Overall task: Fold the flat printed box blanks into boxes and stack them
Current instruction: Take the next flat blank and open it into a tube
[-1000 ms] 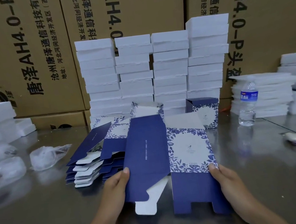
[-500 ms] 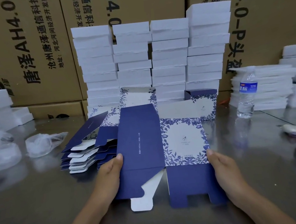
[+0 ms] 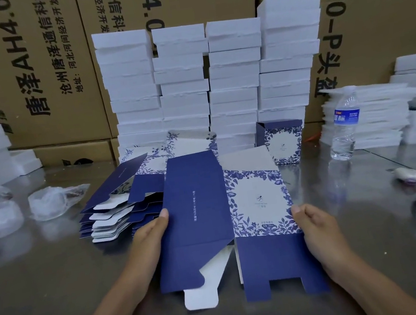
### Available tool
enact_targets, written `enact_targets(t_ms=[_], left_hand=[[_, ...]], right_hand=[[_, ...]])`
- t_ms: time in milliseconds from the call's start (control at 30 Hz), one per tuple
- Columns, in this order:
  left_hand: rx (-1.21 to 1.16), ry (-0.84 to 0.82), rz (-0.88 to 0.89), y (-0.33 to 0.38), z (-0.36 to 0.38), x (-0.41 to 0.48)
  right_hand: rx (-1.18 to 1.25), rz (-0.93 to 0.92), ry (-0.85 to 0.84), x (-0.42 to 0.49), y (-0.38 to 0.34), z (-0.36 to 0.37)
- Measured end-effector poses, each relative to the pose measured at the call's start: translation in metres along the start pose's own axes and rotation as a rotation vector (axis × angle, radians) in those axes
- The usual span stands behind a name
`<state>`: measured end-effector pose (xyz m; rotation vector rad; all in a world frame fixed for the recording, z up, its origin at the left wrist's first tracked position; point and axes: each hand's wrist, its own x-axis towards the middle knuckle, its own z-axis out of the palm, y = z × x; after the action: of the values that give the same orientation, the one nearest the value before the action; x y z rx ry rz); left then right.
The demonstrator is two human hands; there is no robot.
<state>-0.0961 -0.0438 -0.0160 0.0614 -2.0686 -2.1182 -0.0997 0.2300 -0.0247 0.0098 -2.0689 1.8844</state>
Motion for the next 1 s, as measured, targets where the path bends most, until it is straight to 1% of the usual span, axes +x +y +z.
enact_targets(t_ms=[100,233,400,567,700,800,867,1000], left_hand=[[0.049,0.029,0.001,-0.0022,0.0008,-0.0005],[0.052,0.004,-0.025,-0.0028,-0.0022,-0.0025],[0.027,-0.042,-0.065,-0.0014,-0.0039,-0.0028],[-0.045,-0.034,-0.022,0.0019,-0.0026,-0.0043],[0.014,0.014,-0.035,-0.0012,-0.0040,-0.0034],[0.017,-0.016,-0.037,-0.0031,-0.0063,-0.0039],[0.042,-0.053,-0.048,-0.0030,-0.0057,-0.0043],[0.024,-0.061,-0.065,-0.0018,-0.0042,-0.0037]], right_hand=[[0.016,0.029,-0.021,-0.0013,-0.0024,0.0014],[0.088,0.083,0.018,-0.0029,-0.0079,0.0023],[0.022,0.071,0.023,-0.0015,-0.0063,0.0010],[-0.003,0.082,-0.013,-0.0009,-0.0047,0.0003],[-0.024,0.088,-0.045,-0.0020,-0.0051,0.0011],[0.023,0.110,-0.020,-0.0022,-0.0082,0.0010],[-0.013,0.096,-0.022,-0.0028,-0.0093,0.0010],[-0.068,0.083,-0.049,-0.0039,-0.0090,-0.0009]])
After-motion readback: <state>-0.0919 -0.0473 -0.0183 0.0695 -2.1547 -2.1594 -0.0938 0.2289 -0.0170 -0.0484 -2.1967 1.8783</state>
